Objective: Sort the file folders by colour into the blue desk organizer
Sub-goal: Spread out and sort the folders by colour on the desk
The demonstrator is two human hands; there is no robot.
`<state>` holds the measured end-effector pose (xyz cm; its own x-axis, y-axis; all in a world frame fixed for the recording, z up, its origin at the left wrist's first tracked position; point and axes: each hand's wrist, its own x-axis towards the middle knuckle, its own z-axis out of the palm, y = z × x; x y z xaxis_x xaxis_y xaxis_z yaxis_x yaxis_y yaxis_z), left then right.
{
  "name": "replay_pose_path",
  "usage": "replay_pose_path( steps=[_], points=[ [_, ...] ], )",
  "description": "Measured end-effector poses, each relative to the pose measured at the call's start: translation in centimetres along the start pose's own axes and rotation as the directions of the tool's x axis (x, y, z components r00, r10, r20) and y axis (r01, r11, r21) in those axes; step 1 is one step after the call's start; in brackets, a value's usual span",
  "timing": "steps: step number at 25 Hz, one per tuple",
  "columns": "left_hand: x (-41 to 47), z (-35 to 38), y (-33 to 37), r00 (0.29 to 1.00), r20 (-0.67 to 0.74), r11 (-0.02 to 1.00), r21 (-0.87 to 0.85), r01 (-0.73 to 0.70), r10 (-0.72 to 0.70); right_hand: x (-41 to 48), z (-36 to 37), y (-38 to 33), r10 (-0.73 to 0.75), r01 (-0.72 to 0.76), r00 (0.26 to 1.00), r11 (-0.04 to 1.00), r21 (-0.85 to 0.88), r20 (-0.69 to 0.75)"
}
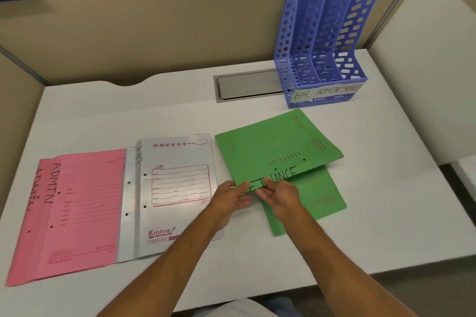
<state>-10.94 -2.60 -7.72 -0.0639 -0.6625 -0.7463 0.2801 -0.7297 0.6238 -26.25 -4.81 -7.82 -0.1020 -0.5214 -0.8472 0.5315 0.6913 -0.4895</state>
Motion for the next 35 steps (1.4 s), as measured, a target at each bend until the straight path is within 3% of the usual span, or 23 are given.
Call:
replay_pose_path(
  steps=[2,4,11,13,17,19,22,25,29,31,35],
  points=[
    [0.3,1.3,-0.2,0.999,-0.033,0.99,-0.143,-0.005,0.0,-0.2,-1.7,-0.1,0.045,-0.044,0.995,0.999,-0.01,0.088],
    [0.6,2.0,0.0,1.0,-0.015,0.984,-0.176,-0.007,0.004,-0.1,-4.0,-1.0,0.046,-0.046,0.991,0.999,-0.006,0.127],
    [0.5,0.2,2.9,0.996,0.088,0.986,-0.168,-0.003,0.018,1.7,-15.5,-7.8,-0.105,0.098,0.994,0.954,0.285,0.011],
    [0.1,-0.8,3.6,0.992,0.119,0.996,-0.092,-0.022,0.032,2.0,-18.1,-9.3,-0.075,0.062,0.996,0.974,0.217,0.051],
    [0.0,-1.1,4.8,0.99,0.121,0.996,0.046,-0.074,0.068,1.9,-19.8,-10.5,-0.078,0.096,0.986,0.988,-0.117,0.15],
    [0.4,-0.4,5.0,0.991,0.078,0.994,-0.012,-0.108,0.108,1.6,-19.8,-10.5,-0.102,0.124,0.984,0.981,-0.147,0.149],
    [1.7,1.0,4.5,0.992,0.044,0.99,-0.081,-0.112,0.115,1.1,-20.5,-9.7,-0.159,0.162,0.987,0.981,-0.105,0.035],
    [2.4,3.0,2.1,0.992,-0.08,0.98,0.182,-0.081,0.097,1.1,-21.5,-8.5,-0.203,0.204,0.973,0.979,-0.002,-0.113],
    [2.5,5.1,-3.4,0.973,-0.222,0.818,0.57,0.079,0.061,2.1,-23.2,-7.5,-0.231,0.251,0.947,0.965,0.069,-0.222],
    [2.9,6.5,-5.0,0.955,-0.29,0.778,0.615,0.131,0.069,3.0,-23.6,-7.4,-0.217,0.232,0.944,0.972,0.032,-0.248],
    [3.6,9.4,-6.6,0.895,-0.428,0.811,0.564,0.156,0.125,4.3,-24.1,-7.2,-0.13,0.109,0.976,0.986,-0.127,-0.175]
  ],
)
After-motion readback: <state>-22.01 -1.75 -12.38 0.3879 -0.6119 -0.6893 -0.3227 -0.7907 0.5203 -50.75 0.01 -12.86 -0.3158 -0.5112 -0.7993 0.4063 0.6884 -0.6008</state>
